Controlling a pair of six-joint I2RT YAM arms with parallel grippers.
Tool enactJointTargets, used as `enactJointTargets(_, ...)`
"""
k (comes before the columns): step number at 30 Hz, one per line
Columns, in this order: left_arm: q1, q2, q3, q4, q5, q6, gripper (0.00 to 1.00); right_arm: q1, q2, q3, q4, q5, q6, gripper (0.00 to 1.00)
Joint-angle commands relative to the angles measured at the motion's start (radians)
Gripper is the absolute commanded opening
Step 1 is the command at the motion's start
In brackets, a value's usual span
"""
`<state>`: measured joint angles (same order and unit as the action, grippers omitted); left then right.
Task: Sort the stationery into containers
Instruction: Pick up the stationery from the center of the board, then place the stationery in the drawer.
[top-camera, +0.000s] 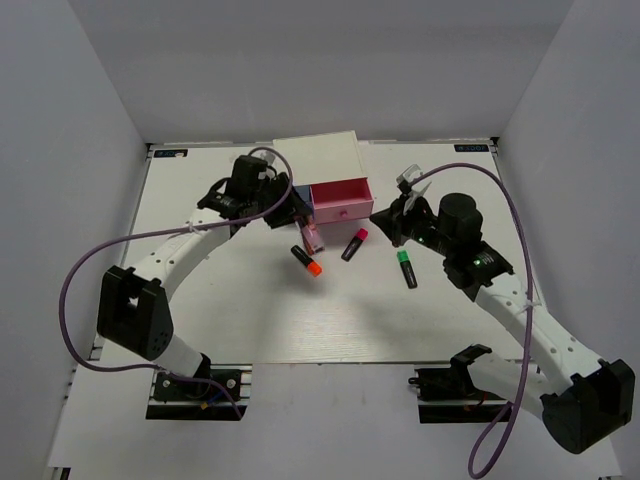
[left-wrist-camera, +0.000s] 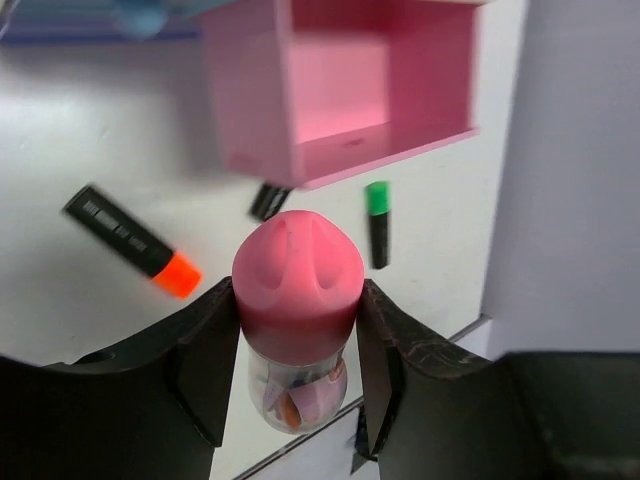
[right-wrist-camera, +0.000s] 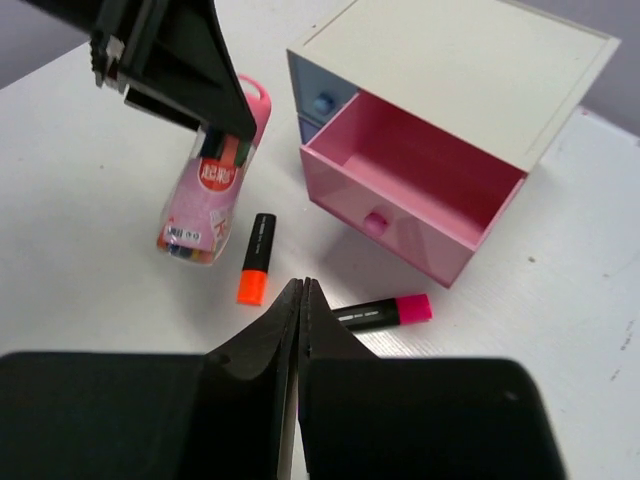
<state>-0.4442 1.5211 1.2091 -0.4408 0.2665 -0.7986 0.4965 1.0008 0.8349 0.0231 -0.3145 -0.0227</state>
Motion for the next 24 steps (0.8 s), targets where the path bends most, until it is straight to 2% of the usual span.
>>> enactJointTargets(1, 0.004, 0.034, 0.087, 0.008, 0.063, 0.007, 0.00, -0.013, -0.039, 0.013, 0.015, 0.055, -0.013, 0.00)
enactJointTargets(5, 0.004, 0.059, 0.118, 0.111, 0.103, -0.111, 0.00, -0.016, -0.062, 0.001, 0.015, 0.072, -0.011, 0.00)
enactJointTargets(9, 0.004, 0.089, 0.107, 0.330, 0.117, -0.255, 0.00, -0.021, -0.076, -0.005, 0.014, 0.081, 0.000, 0.00)
enactJointTargets(15, 0.004, 0.108, 0.075, 0.566, 0.030, -0.401, 0.00, -0.029, -0.096, -0.023, 0.014, 0.087, 0.010, 0.00)
enactJointTargets(19, -0.005, 0.108, 0.049, 0.667, -0.039, -0.462, 0.00, -0.033, -0.110, -0.046, 0.015, 0.089, 0.015, 0.00)
enactJointTargets(24, -0.014, 0.108, 0.001, 0.718, -0.182, -0.481, 0.00, -0.035, -0.113, -0.059, 0.023, 0.083, 0.043, 0.00)
